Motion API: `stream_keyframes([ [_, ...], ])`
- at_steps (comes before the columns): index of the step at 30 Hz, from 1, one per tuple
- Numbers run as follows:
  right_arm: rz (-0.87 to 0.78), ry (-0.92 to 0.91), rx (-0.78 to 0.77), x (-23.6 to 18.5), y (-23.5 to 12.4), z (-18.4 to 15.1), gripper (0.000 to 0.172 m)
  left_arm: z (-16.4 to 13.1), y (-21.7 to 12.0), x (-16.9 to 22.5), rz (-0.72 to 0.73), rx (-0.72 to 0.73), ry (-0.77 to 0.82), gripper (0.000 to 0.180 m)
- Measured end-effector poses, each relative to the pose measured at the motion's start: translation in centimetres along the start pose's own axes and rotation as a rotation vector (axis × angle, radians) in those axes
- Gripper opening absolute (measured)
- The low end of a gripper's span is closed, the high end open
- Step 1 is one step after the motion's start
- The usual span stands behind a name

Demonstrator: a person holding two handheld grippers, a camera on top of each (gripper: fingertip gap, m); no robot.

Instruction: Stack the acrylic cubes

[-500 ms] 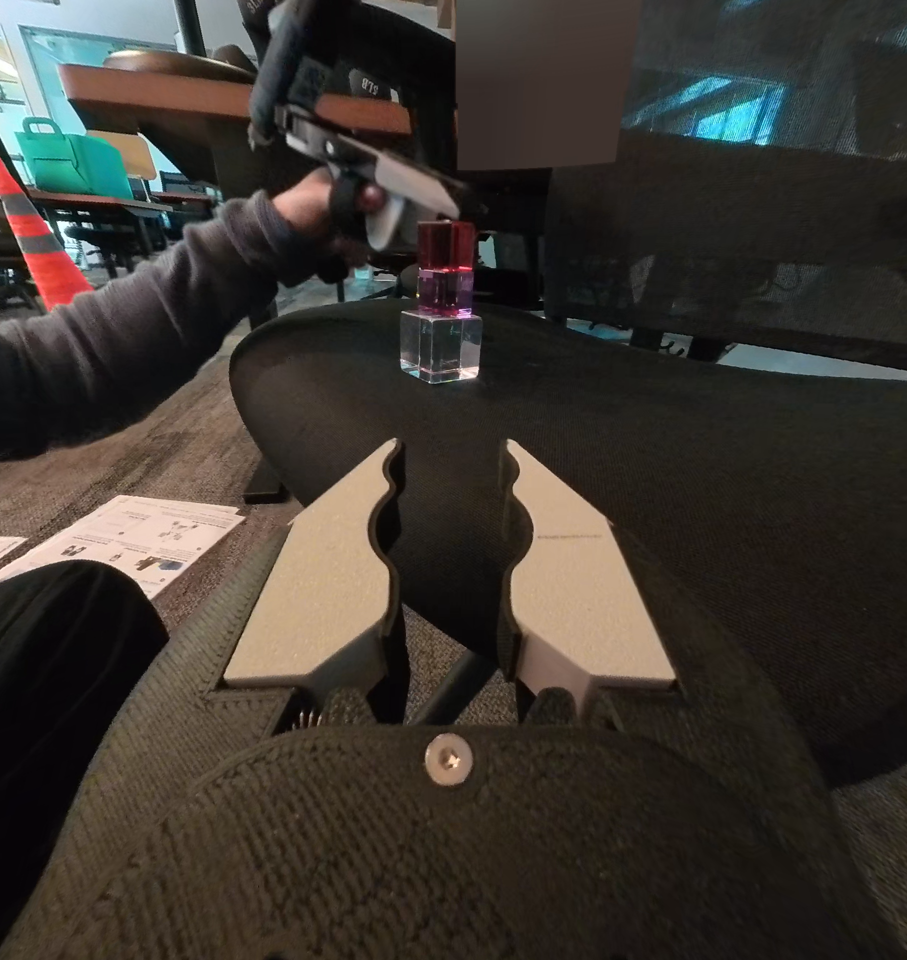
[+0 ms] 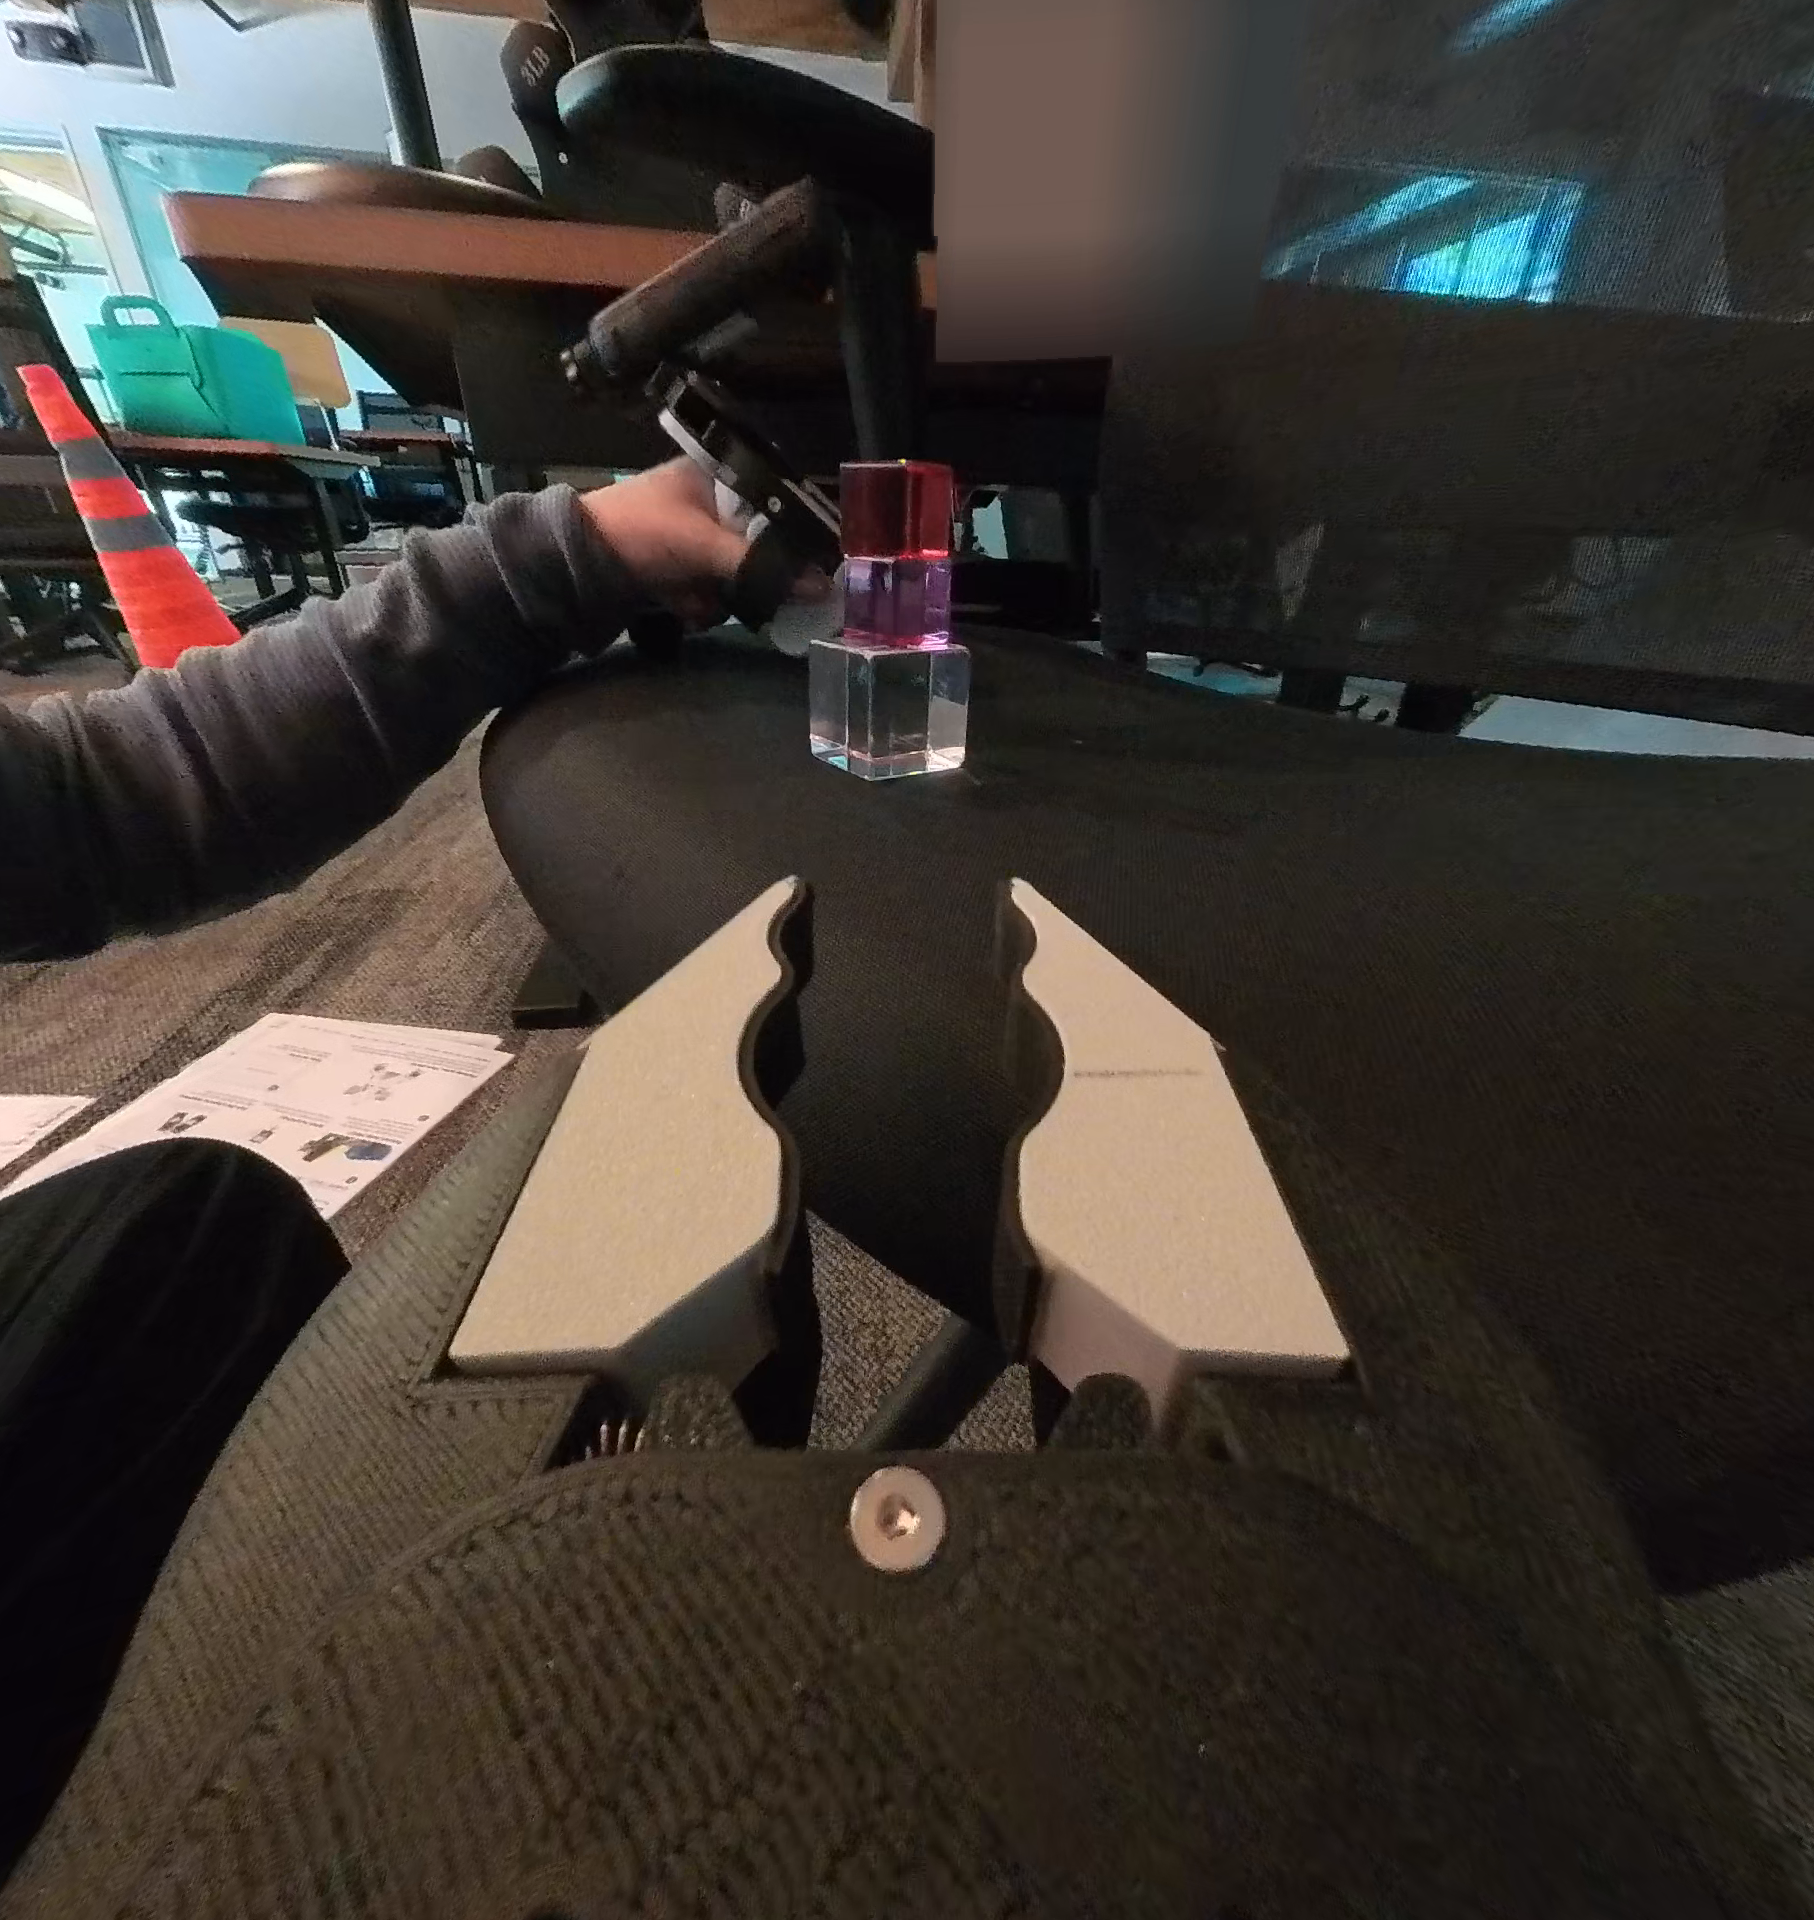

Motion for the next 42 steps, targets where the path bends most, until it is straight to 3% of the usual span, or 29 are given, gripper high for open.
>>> stream_keyframes([
  [3, 0.007, 0.011, 0.011, 0.0, -0.1, 0.0, 0.034, 1.6, -1.5, 1.6, -0.049, 0.140, 0.035, 0.026],
  [7, 0.010, 0.019, 0.019, 0.1, -0.1, 0.0, 0.033, 4.3, -5.5, 6.9, -0.250, 0.323, 0.108, 0.026],
  [13, 0.008, 0.018, 0.016, 0.1, -0.1, 0.0, 0.033, 4.8, -7.2, 13.3, -0.519, 0.184, 0.168, 0.026],
  [19, 0.011, 0.020, 0.018, 0.1, -0.1, 0.0, 0.033, 3.8, -6.2, 15.1, -0.533, 0.076, 0.217, 0.026],
  [30, 0.013, 0.023, 0.020, 0.0, -0.1, 0.0, 0.033, 3.5, -5.9, 14.6, -0.509, 0.069, 0.212, 0.026],
  [31, 0.013, 0.023, 0.021, 0.0, -0.1, 0.0, 0.033, 3.6, -6.0, 14.5, -0.505, 0.087, 0.202, 0.044],
  [36, 0.015, 0.029, 0.027, 0.1, -0.2, 0.1, 0.033, 5.2, -7.6, 11.1, -0.323, 0.314, 0.160, 0.129],
  [40, 0.018, 0.033, 0.031, 0.1, -0.2, 0.1, 0.033, 5.3, -8.6, 1.8, 0.004, 0.442, -0.132, 0.101],
  [42, 0.020, 0.033, 0.033, 0.1, -0.2, 0.1, 0.033, 4.2, -8.7, -2.5, 0.187, 0.429, -0.135, 0.091],
])
Point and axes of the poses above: each gripper's, where its closed fingertips meet, y out along the fingers, z out of its top, x = y × z across the jaws, the point moved 4 cm from there along -y, back along the fingers, and after that the axes turned 11 degrees about -y, right-handed, at the moved point
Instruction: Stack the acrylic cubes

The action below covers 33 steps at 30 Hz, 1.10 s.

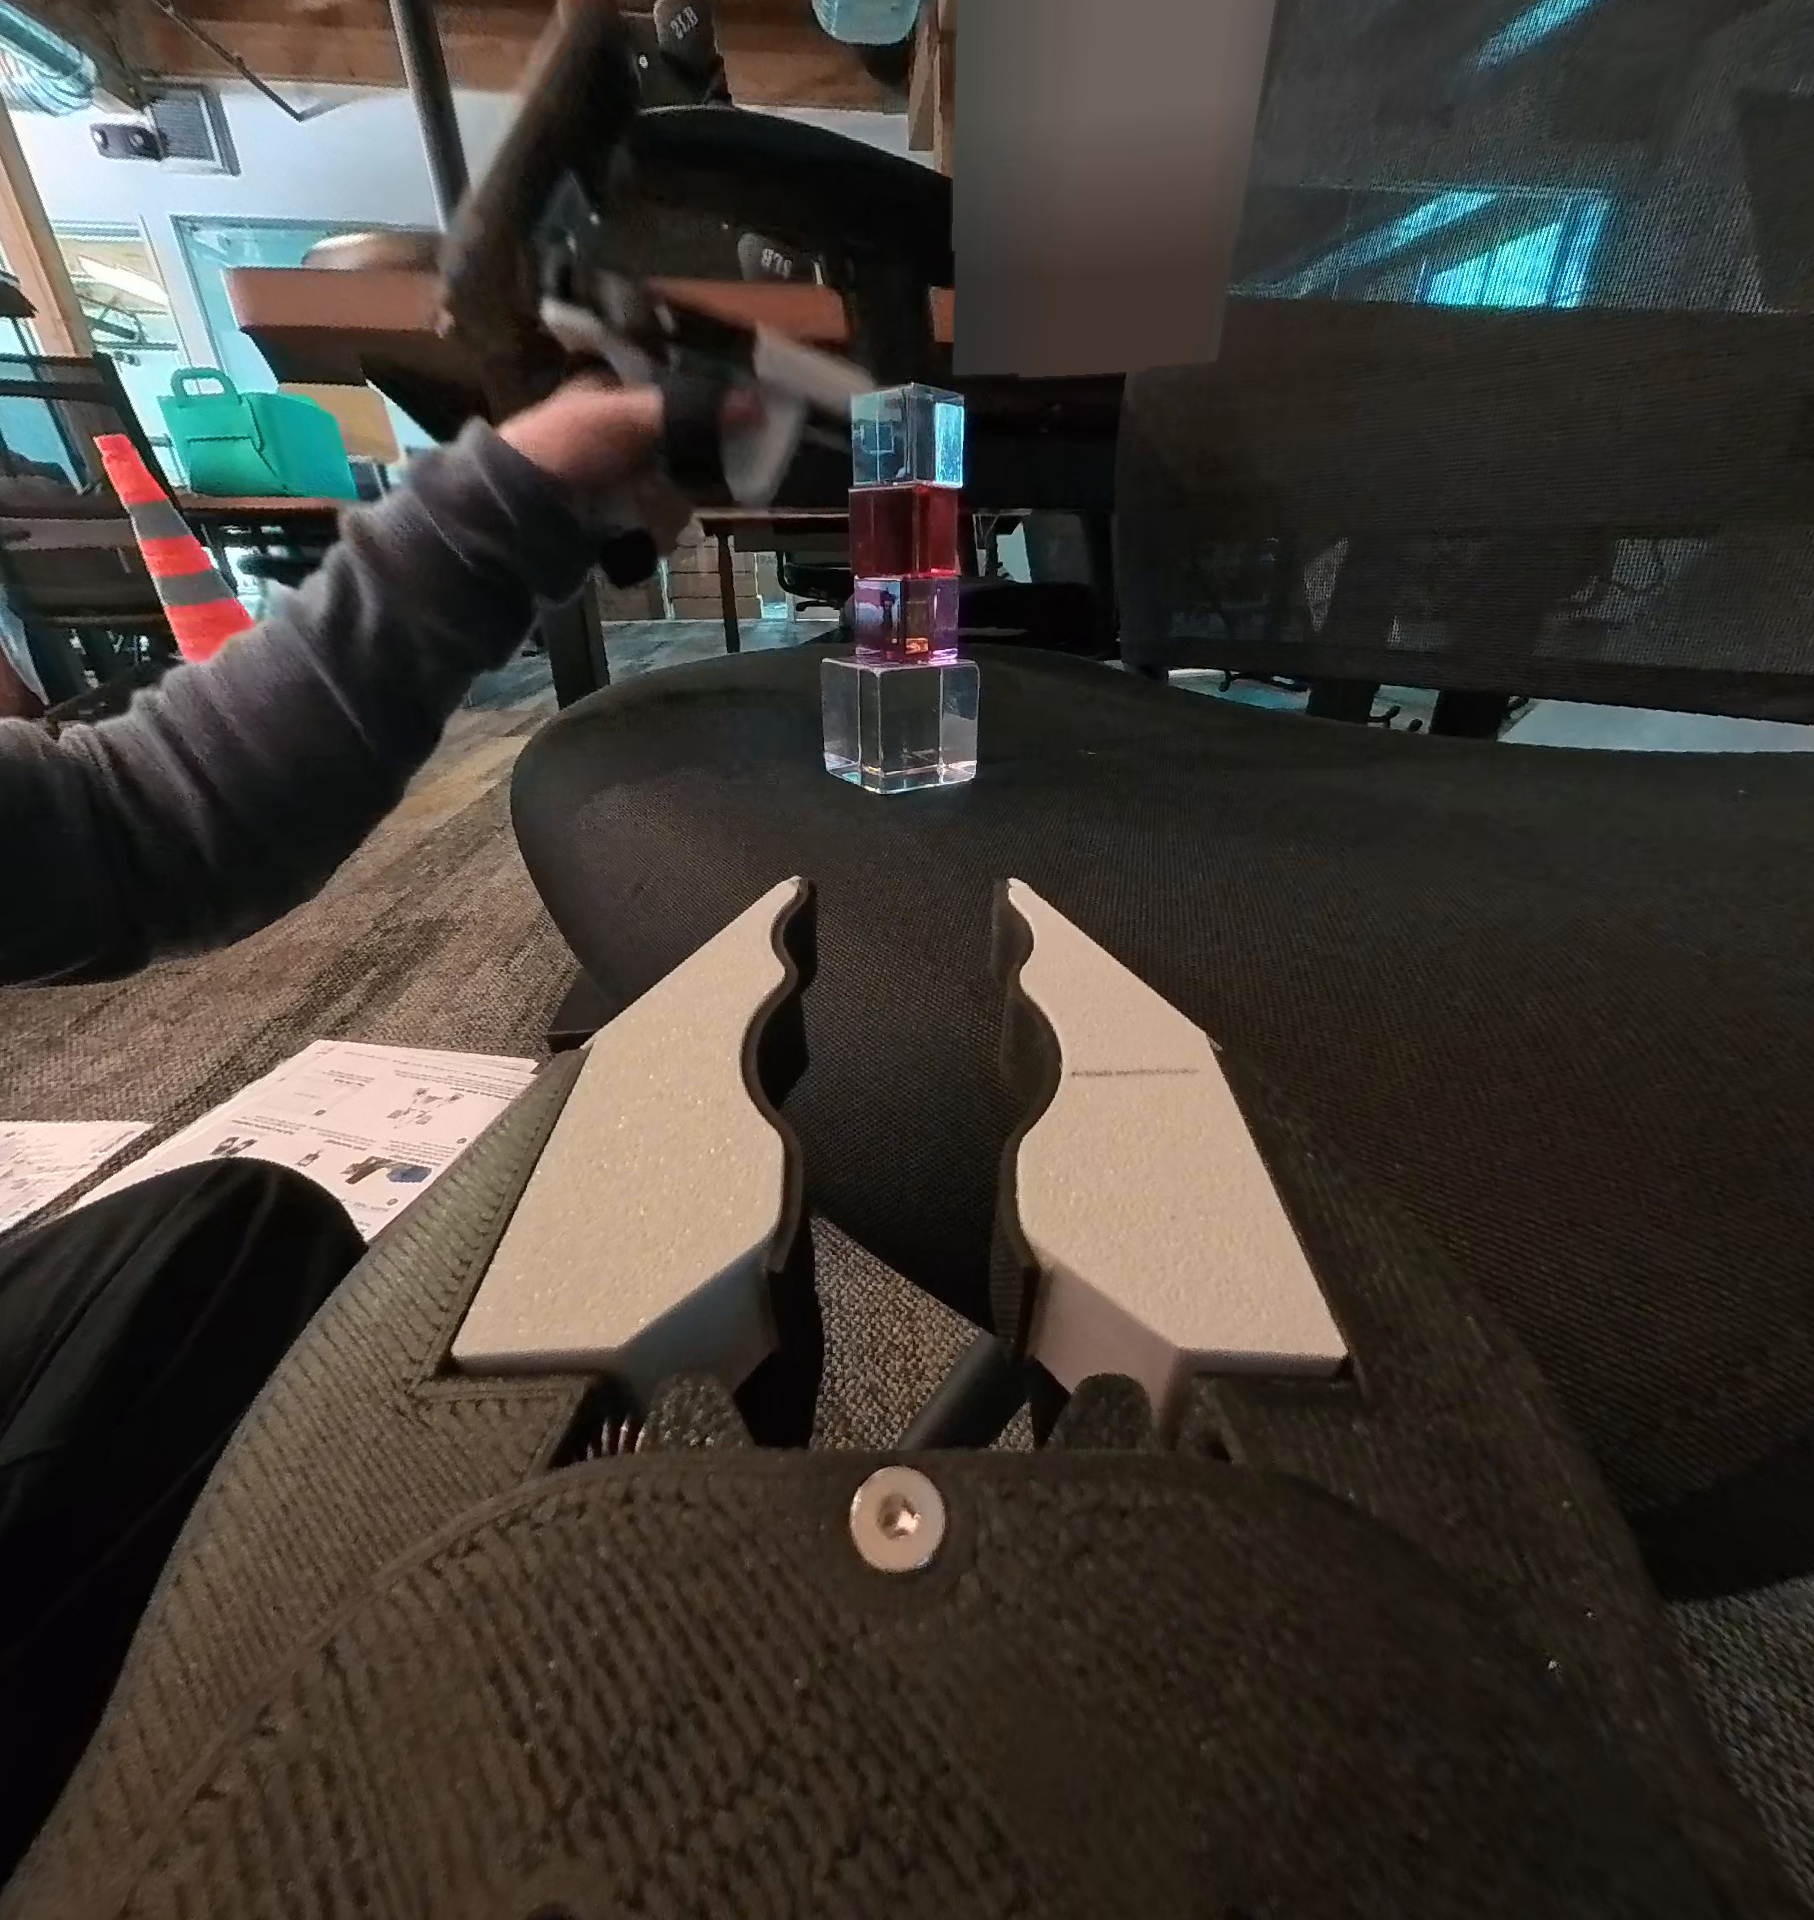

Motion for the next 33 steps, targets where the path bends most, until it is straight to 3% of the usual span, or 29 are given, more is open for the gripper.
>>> stream_keyframes([
  [2, 0.002, 0.001, 0.001, 0.0, 0.0, 0.0, 0.033, -0.4, 0.0, -3.2, 0.235, -0.012, 0.103, 0.074],
  [5, 0.003, 0.002, 0.002, 0.0, 0.0, 0.0, 0.033, -2.1, 1.3, -3.9, 0.256, -0.166, 0.115, 0.072],
  [7, 0.003, 0.003, 0.003, 0.0, 0.0, 0.0, 0.033, -3.3, 2.5, -4.5, 0.271, -0.269, 0.089, 0.081],
  [9, 0.002, 0.002, 0.001, 0.0, 0.0, 0.0, 0.033, -3.9, 3.6, -4.9, 0.253, -0.300, 0.023, 0.083],
  [15, 0.008, 0.006, 0.007, 0.0, 0.0, 0.0, 0.033, -4.7, 5.0, -6.5, 0.300, -0.305, -0.072, 0.060],
  [18, 0.012, 0.010, 0.013, 0.0, -0.1, 0.0, 0.032, -5.6, 5.5, -6.7, 0.288, -0.356, -0.051, 0.028],
  [21, 0.012, 0.012, 0.015, 0.0, -0.1, 0.0, 0.032, -5.1, 5.0, -5.7, 0.249, -0.310, -0.025, 0.028],
  [25, 0.011, 0.013, 0.015, 0.1, -0.1, 0.0, 0.032, -2.0, 2.5, -0.6, 0.093, -0.121, 0.073, 0.028],
  [28, 0.011, 0.016, 0.018, 0.1, -0.1, 0.0, 0.031, 0.7, -0.3, 6.5, -0.201, 0.008, 0.178, 0.028],
  [31, 0.010, 0.020, 0.021, 0.2, -0.1, 0.0, 0.031, 1.2, -3.2, 13.6, -0.615, -0.021, 0.269, 0.028],
  [33, 0.008, 0.021, 0.021, 0.2, -0.1, 0.0, 0.031, 1.0, -4.0, 15.9, -0.757, -0.095, 0.268, 0.028],
])
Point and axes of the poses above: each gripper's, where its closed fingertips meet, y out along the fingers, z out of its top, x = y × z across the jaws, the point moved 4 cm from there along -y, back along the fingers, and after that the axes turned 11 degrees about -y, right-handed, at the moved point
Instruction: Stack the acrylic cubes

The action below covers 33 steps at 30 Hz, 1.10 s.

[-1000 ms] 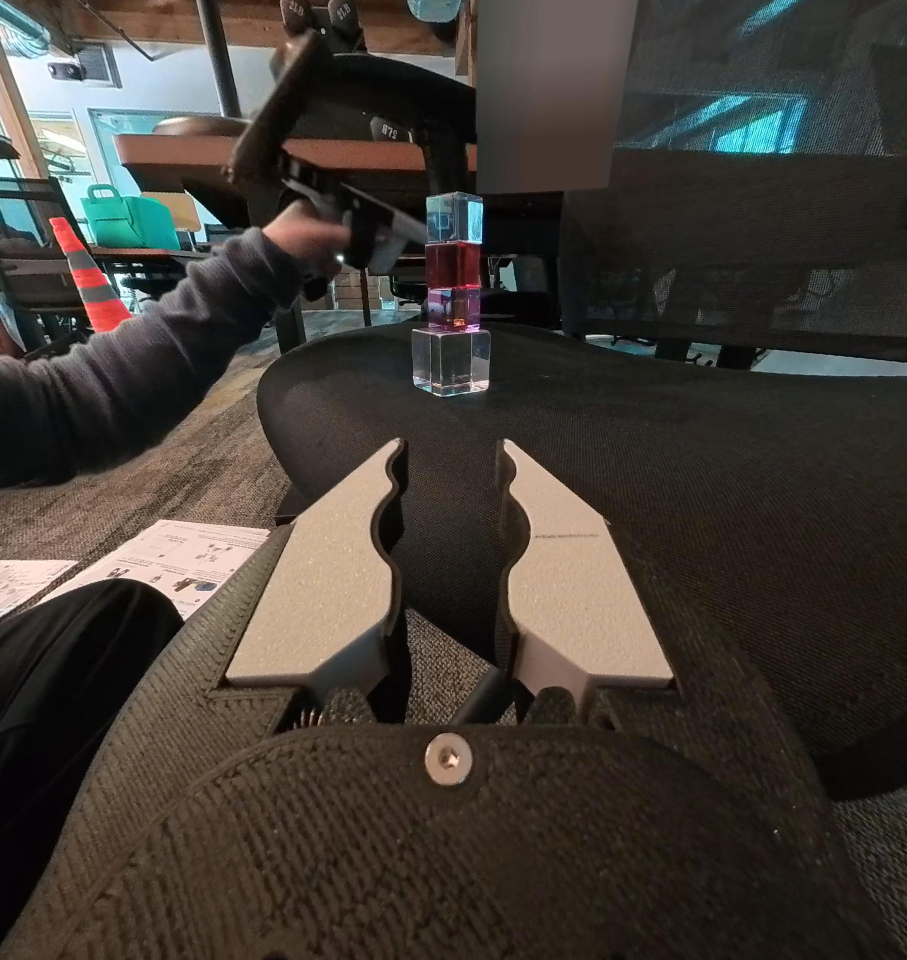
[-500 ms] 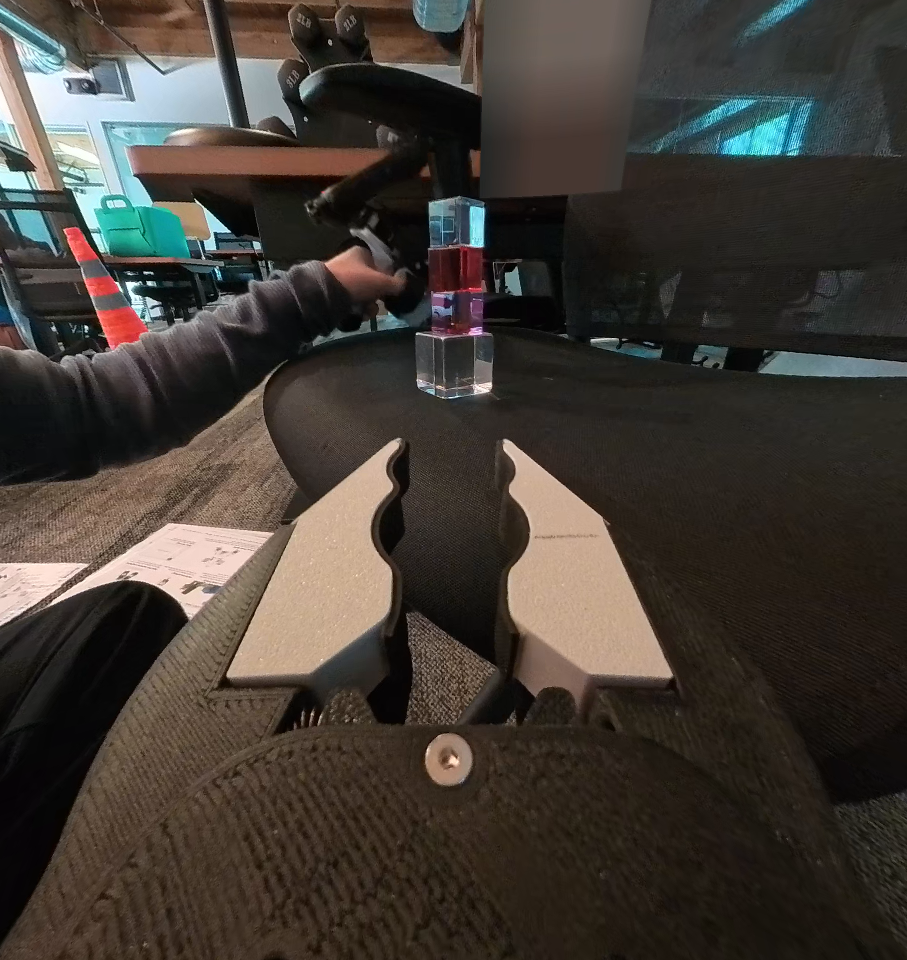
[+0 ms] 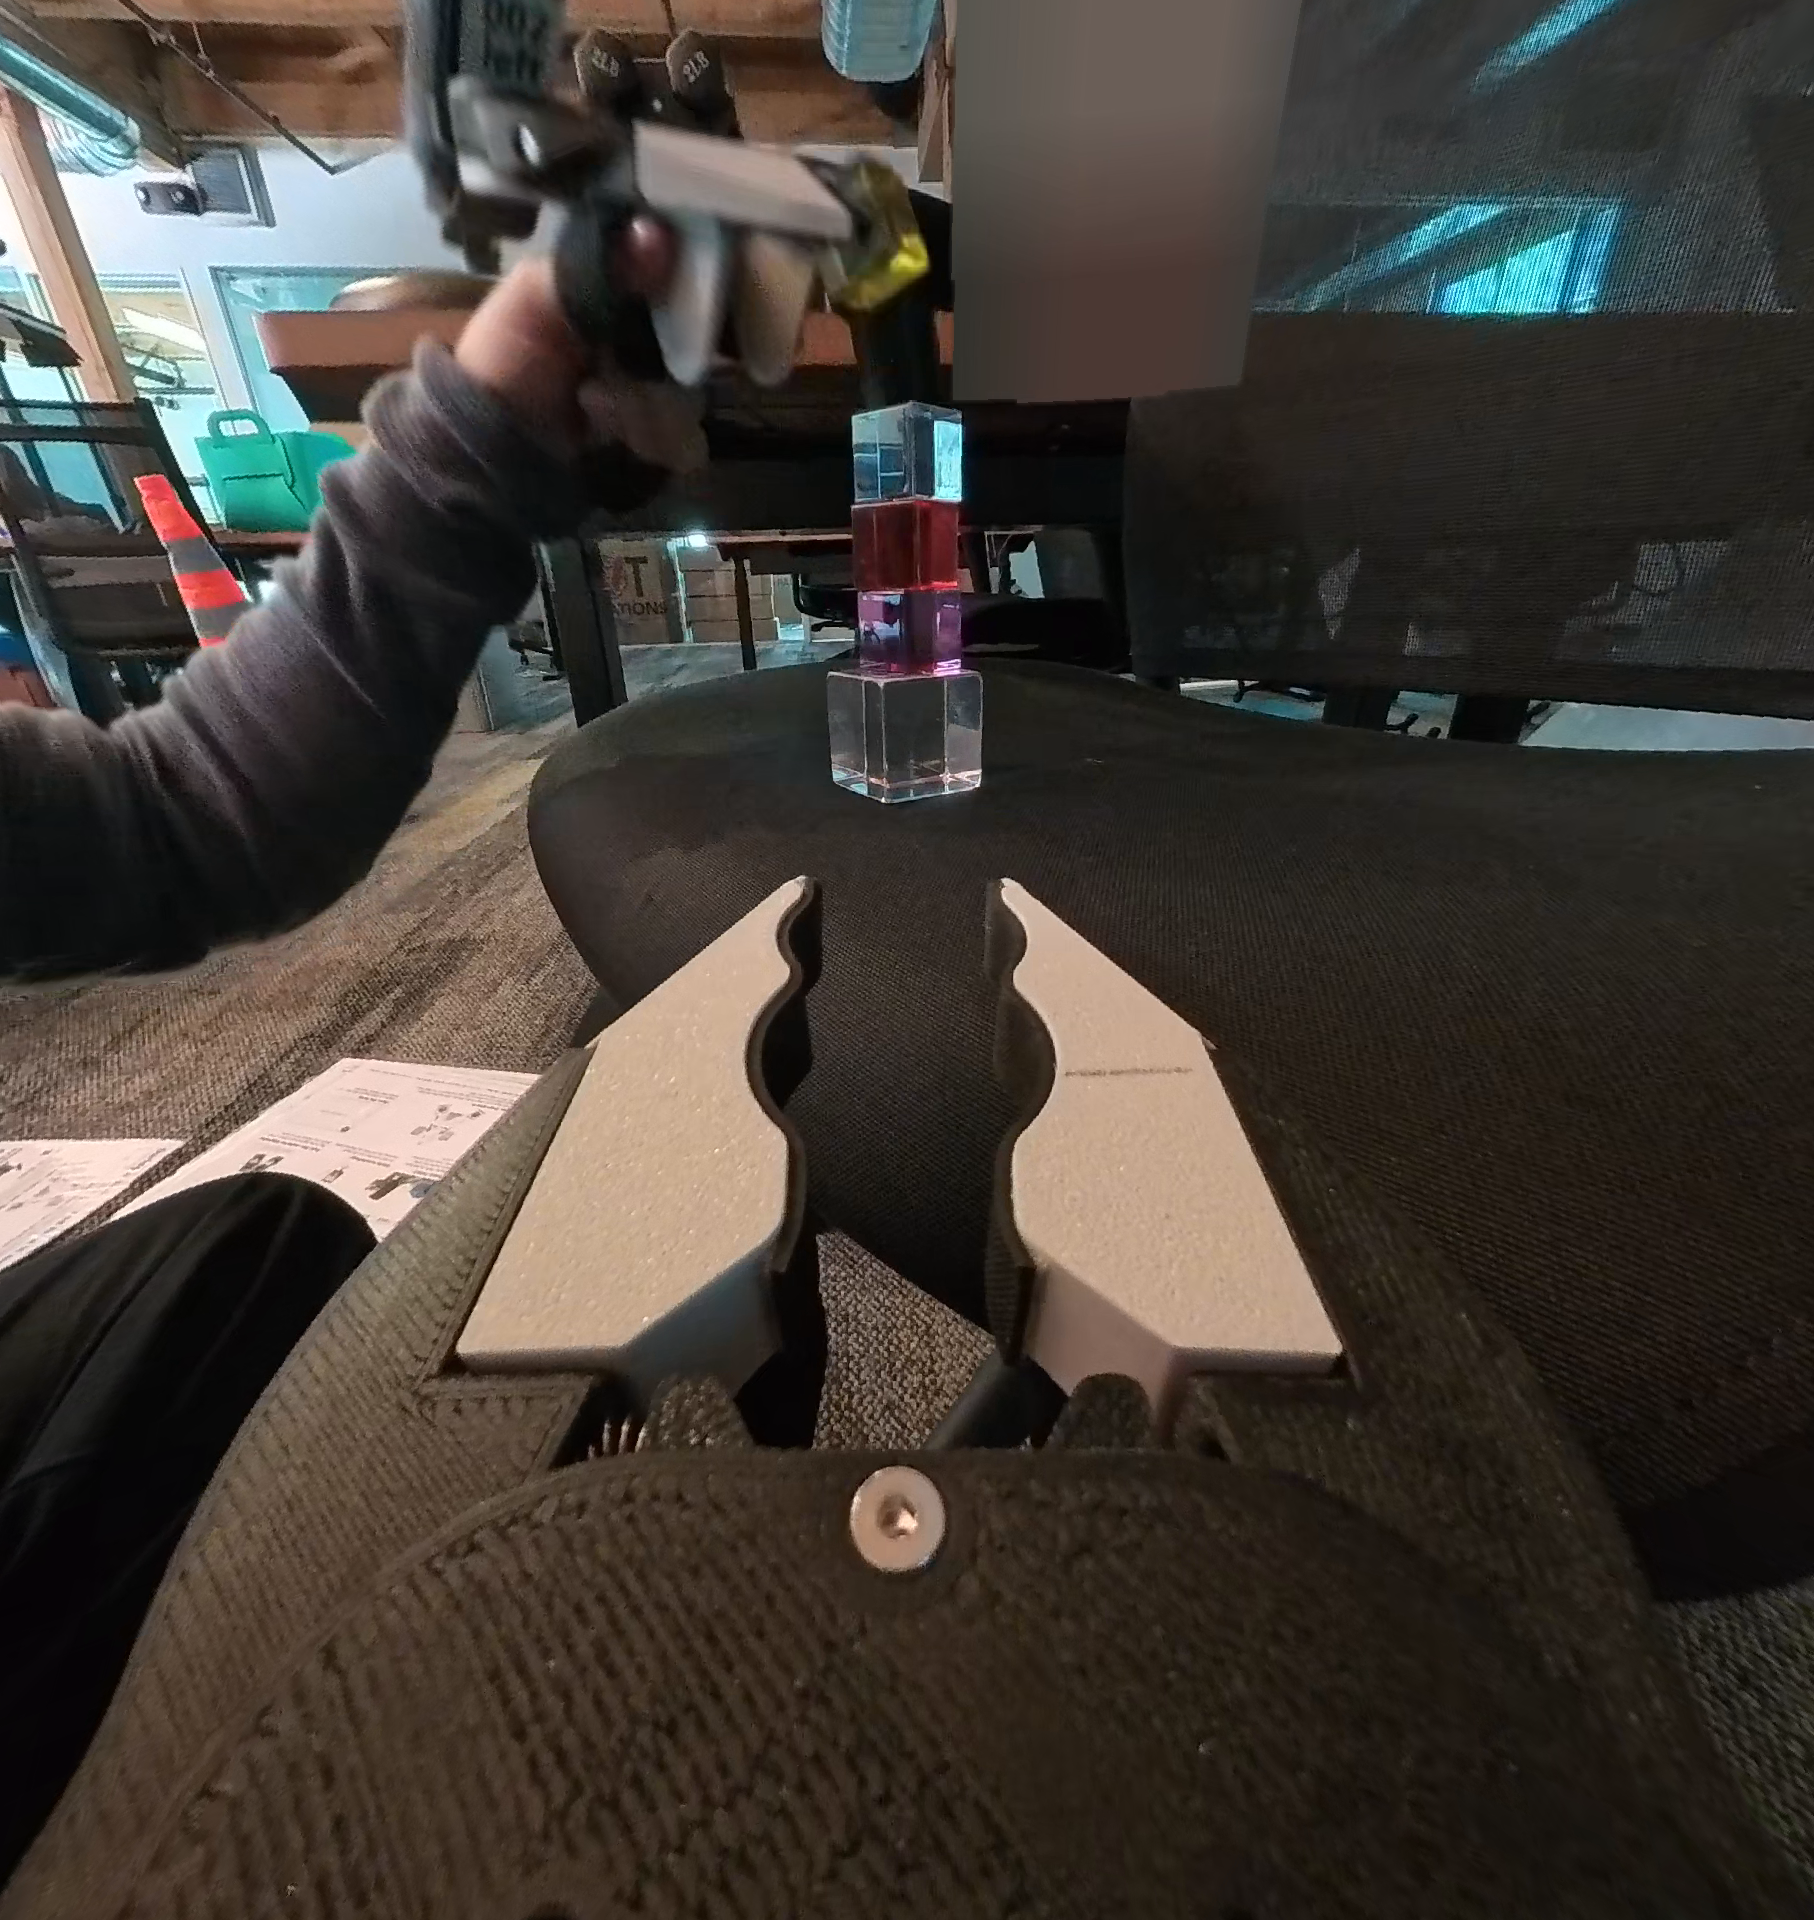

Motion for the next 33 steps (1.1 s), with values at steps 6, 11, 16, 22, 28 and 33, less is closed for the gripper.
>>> stream_keyframes([
  [6, 0.002, -0.001, 0.002, 0.0, 0.0, 0.0, 0.031, -1.6, 2.3, 0.2, -0.005, -0.213, -0.003, 0.028],
  [11, 0.006, 0.002, 0.005, 0.0, 0.0, 0.0, 0.031, -2.1, 2.7, -0.1, -0.029, -0.240, -0.039, 0.028],
  [16, 0.008, 0.004, 0.008, 0.0, 0.0, 0.0, 0.030, -2.0, 2.8, -0.3, -0.025, -0.233, -0.050, 0.032],
  [22, 0.008, 0.007, 0.016, 0.0, -0.1, 0.0, 0.030, -2.0, 2.4, -0.2, -0.034, -0.206, -0.072, 0.066],
  [28, -0.006, -0.070, 0.051, -0.4, 0.1, 0.6, 0.032, -2.1, -3.5, 1.5, 0.102, 0.164, -0.111, 0.095],
  [33, -0.085, -0.225, 0.244, -2.3, 0.8, 3.6, 0.032, -9.9, -13.2, 1.8, 0.566, 0.560, -0.167, 0.088],
])
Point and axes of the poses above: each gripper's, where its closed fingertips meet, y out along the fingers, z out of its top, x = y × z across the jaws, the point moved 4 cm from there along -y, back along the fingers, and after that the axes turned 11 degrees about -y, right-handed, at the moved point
